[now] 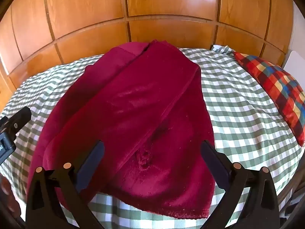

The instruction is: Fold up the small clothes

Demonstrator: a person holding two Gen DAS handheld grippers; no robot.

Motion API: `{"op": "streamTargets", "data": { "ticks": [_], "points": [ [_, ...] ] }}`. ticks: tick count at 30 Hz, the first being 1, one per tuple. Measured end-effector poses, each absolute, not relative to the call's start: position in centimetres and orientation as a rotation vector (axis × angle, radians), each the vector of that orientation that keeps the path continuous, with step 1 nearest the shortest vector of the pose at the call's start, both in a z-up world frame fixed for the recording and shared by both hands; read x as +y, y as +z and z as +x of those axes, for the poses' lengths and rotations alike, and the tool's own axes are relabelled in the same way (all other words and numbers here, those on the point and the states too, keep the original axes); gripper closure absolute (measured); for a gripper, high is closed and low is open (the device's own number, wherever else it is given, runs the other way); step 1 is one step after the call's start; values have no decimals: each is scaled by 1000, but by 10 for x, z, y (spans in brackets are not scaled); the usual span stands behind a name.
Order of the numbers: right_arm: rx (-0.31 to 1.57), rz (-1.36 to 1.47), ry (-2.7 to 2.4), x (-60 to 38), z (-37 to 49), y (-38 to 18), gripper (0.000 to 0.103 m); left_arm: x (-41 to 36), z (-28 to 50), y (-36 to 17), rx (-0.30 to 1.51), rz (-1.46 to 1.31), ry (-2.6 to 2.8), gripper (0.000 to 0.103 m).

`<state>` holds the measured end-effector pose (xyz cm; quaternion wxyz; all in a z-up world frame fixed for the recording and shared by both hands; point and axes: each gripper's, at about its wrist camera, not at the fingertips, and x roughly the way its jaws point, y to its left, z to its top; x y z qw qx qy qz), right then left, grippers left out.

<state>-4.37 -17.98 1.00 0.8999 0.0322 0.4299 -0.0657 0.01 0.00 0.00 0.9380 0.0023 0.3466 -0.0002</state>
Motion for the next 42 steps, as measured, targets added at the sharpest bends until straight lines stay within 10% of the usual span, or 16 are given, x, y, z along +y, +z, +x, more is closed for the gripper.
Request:
{"op": "streamTargets", "data": {
  "ticks": [42],
  "points": [
    [852, -27, -122, -160, -56, 24, 3, 23, -6, -6, 722, -40, 21, 3]
  ]
}}
